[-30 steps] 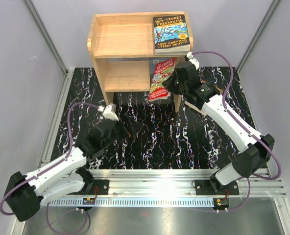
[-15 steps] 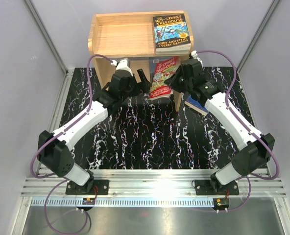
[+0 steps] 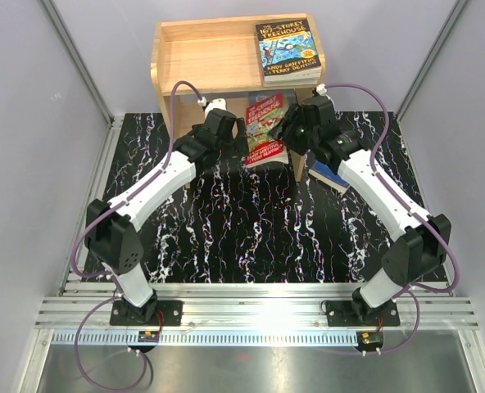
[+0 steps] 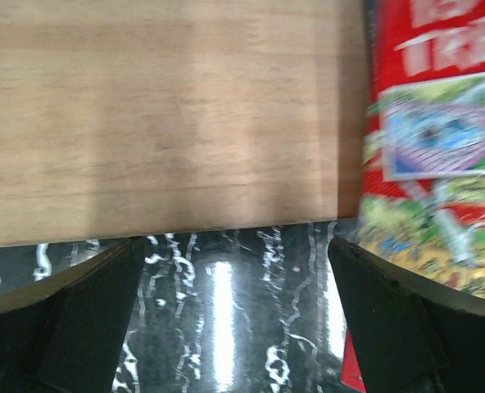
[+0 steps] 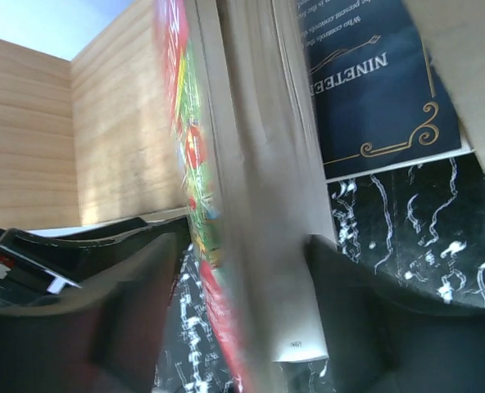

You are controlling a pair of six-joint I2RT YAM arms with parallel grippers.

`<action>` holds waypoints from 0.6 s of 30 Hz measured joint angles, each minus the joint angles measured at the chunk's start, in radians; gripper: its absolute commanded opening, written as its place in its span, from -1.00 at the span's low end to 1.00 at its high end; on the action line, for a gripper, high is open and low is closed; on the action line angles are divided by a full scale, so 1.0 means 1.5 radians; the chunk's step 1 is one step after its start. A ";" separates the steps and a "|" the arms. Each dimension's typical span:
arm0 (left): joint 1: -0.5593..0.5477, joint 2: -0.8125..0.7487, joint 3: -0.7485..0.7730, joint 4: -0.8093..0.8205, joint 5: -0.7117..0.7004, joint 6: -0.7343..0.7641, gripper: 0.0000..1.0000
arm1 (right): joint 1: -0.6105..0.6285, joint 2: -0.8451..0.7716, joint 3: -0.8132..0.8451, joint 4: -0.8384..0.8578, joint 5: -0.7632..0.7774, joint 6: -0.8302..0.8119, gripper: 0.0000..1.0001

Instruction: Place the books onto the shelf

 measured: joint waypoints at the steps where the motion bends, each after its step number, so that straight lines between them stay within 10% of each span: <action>1: 0.001 0.004 0.004 -0.004 -0.003 0.004 0.97 | -0.001 0.003 0.000 0.003 -0.001 0.002 0.60; 18: -0.005 0.012 0.005 0.015 0.013 -0.022 0.97 | -0.004 -0.009 0.000 -0.069 0.069 0.004 0.95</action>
